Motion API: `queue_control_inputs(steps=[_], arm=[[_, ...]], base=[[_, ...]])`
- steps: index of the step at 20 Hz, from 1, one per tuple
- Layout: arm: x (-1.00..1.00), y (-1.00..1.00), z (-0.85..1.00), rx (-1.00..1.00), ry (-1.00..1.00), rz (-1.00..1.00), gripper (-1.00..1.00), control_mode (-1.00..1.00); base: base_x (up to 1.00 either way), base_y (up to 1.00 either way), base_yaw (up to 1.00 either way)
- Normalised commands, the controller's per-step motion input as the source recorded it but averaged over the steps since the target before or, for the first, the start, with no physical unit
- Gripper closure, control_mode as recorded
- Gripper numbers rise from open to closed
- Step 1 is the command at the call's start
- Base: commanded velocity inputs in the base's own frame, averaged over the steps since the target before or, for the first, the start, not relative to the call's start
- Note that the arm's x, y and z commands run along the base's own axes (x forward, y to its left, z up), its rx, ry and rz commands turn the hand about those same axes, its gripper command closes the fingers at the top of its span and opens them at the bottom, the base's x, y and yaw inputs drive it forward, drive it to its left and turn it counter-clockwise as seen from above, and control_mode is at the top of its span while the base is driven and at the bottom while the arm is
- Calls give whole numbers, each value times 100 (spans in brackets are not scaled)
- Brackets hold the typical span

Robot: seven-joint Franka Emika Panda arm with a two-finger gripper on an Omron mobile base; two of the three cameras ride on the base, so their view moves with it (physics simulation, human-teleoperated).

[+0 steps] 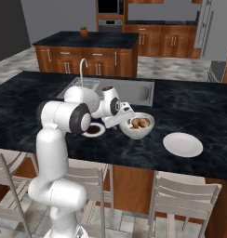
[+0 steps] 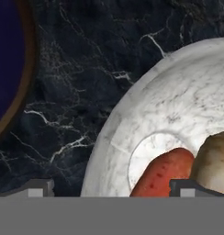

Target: Pick the chicken drumstick and sweet potato from their plates and place them in the bowl. Then put the bowl in the fridge.

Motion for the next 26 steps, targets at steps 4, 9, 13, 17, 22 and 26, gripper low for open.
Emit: queue_control_inputs(steps=[4, 9, 13, 17, 22, 26], arm=[[-3, 0, -10, 0, 0, 0, 100, -100], [-28, -13, -1, 0, 0, 0, 100, -100], [-30, -14, 0, 0, 0, 0, 100, -100], [-19, 0, 19, 0, -8, 0, 100, -100], [-18, 3, 31, 0, -12, 0, 100, -100], [-22, 8, 43, 0, -12, 0, 100, -100]], base=[[0, 0, 0], [0, 0, 0], [0, 0, 0], [0, 0, 0], [0, 0, 0], [0, 0, 0]])
